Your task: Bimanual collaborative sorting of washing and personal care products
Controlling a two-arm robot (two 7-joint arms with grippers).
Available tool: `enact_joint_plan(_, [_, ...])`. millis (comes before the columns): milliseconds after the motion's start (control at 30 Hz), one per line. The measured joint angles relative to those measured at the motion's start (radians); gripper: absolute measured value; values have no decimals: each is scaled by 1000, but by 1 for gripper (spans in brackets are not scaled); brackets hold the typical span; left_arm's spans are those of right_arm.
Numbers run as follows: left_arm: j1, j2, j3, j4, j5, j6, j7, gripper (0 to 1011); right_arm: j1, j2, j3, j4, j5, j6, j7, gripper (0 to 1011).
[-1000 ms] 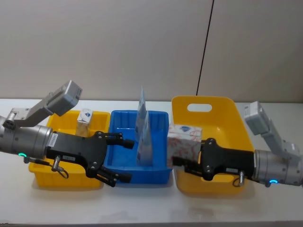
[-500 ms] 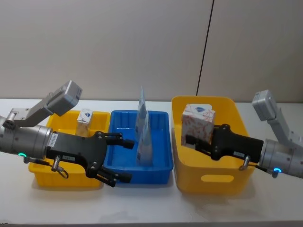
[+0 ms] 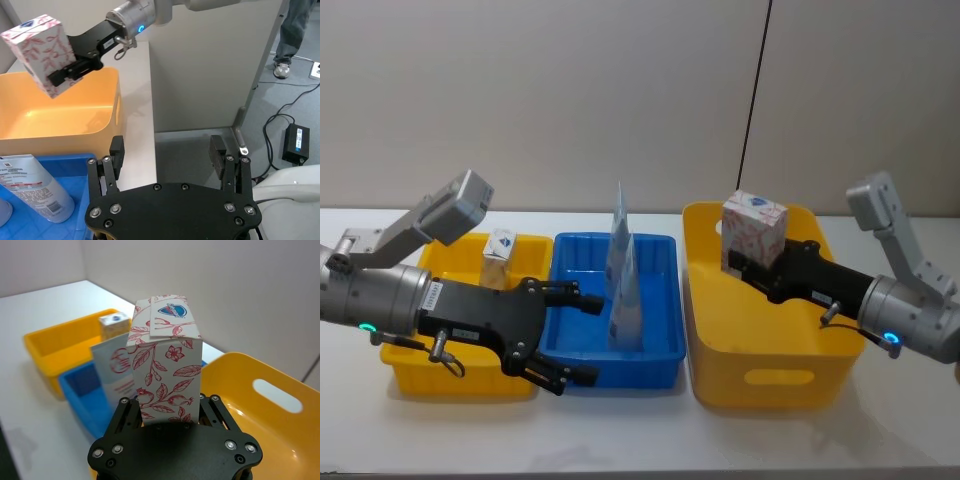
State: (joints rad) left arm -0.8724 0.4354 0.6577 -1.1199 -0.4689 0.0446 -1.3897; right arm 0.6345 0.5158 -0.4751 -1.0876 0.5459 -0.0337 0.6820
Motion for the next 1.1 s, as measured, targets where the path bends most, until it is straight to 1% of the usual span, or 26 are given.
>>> enact_joint_plan(33, [0,0,0,0,0,0,0,1001,2,-4,0,3,-3,1,-11,370])
enact_joint_plan(67, [0,0,0,0,0,0,0,1001,6,-12,2,14,-12,4,-36,370])
enact_joint_plan(200, [0,0,0,0,0,0,0,1001,13,-30,5,33,-25,10,-80,370])
enact_joint_plan(300, [0,0,0,0,0,0,0,1001,21,-52,9,53,-43,19,-142,370])
enact_joint_plan(433, [0,0,0,0,0,0,0,1001,30,-77,13,75,-63,28,-206,370])
enact_joint_plan(467, [0,0,0,0,0,0,0,1001,33,-87,15,83,-71,32,-234,370])
enact_joint_plan(533, [0,0,0,0,0,0,0,1001,34,-91,15,87,-74,33,-245,370])
enact_joint_plan(633, [0,0,0,0,0,0,0,1001,42,-118,19,111,-92,43,-308,371])
enact_joint_plan(700, [0,0,0,0,0,0,0,1001,46,-130,21,119,-100,48,-336,370])
enact_joint_plan(733, [0,0,0,0,0,0,0,1001,50,-140,22,128,-107,52,-362,370])
enact_joint_plan(800, [0,0,0,0,0,0,0,1001,53,-151,23,139,-114,55,-387,370])
enact_joint_plan(833, [0,0,0,0,0,0,0,1001,57,-163,25,149,-122,60,-416,370])
enact_joint_plan(900, [0,0,0,0,0,0,0,1001,62,-176,27,160,-130,62,-442,370])
enact_joint_plan(933, [0,0,0,0,0,0,0,1001,66,-188,28,171,-137,65,-468,370])
enact_joint_plan(1100, [0,0,0,0,0,0,0,1001,81,-226,33,208,-158,73,-553,370])
